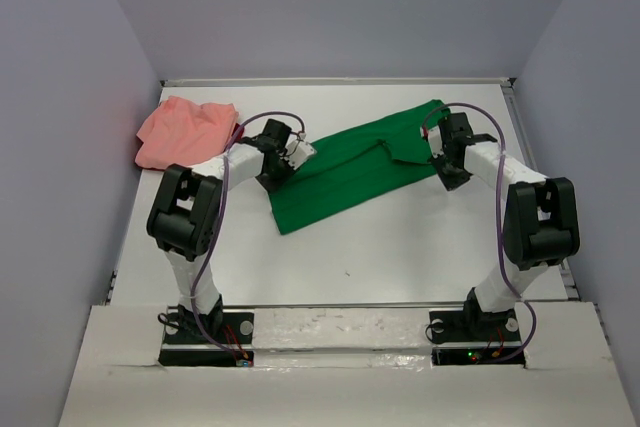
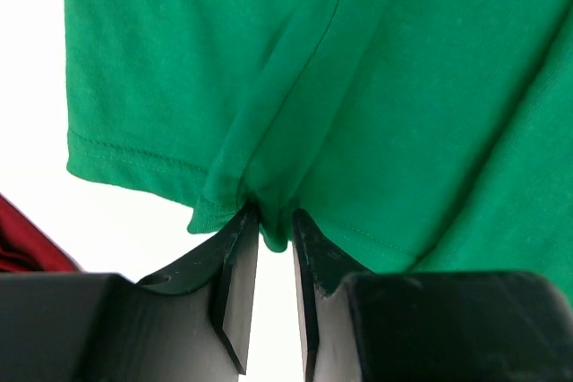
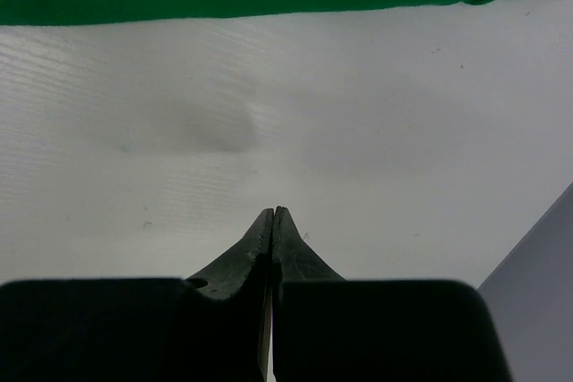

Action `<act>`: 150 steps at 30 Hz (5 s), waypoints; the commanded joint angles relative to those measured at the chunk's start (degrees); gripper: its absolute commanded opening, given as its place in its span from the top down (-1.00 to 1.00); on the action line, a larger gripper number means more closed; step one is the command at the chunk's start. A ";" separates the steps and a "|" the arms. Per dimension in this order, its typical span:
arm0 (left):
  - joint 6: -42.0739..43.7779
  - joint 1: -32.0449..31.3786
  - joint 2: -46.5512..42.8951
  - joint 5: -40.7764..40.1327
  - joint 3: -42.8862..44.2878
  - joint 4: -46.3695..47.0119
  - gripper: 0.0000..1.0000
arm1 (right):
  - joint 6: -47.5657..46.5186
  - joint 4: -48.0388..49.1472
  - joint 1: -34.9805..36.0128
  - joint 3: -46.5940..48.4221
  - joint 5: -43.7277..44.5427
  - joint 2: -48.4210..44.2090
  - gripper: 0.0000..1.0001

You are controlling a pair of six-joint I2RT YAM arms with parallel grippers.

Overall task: Fold and stack the t-shirts
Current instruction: Fold the tshirt

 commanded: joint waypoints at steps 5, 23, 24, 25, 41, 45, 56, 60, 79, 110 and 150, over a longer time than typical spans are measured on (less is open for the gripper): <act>1.32 -0.71 -7.66 -0.18 3.84 -7.94 0.62 | -0.03 -0.80 -0.48 4.34 0.60 -0.97 1.00; 1.06 -1.67 -11.89 3.78 6.84 -13.85 1.00 | -0.56 -0.98 -0.48 3.81 0.69 -2.29 1.00; 1.14 -1.67 -11.54 3.43 6.40 -13.58 1.00 | -0.56 -0.98 -0.48 3.64 0.60 -2.20 1.00; 1.14 -1.76 -11.36 3.34 5.44 -13.06 1.00 | -0.65 -1.06 -0.48 3.55 0.60 -2.11 1.00; 1.14 -2.29 -6.88 -2.81 1.04 -7.16 1.00 | -0.65 -1.59 -0.48 4.16 1.04 0.17 1.00; 0.88 -2.73 -6.09 -2.29 1.13 -6.99 1.00 | -0.74 -1.51 -0.48 3.90 1.30 0.26 1.00; 0.79 -4.40 -7.67 0.26 2.27 -9.45 0.67 | -0.65 -1.94 -0.48 5.13 1.04 1.14 1.00; 1.76 -4.75 -10.57 2.63 2.27 -10.59 0.40 | -0.65 -2.03 -0.48 5.39 1.13 1.40 1.00; 1.94 1.74 -4.43 2.71 2.61 -4.27 0.40 | -0.65 -1.86 -0.48 5.22 1.04 2.55 0.94; -0.70 6.59 2.44 2.54 8.94 0.13 0.42 | -0.91 -1.94 -0.48 6.71 2.53 7.12 0.96; 0.27 5.01 8.85 3.69 9.21 -0.31 1.00 | -1.26 -1.94 -0.48 6.80 3.50 8.26 0.95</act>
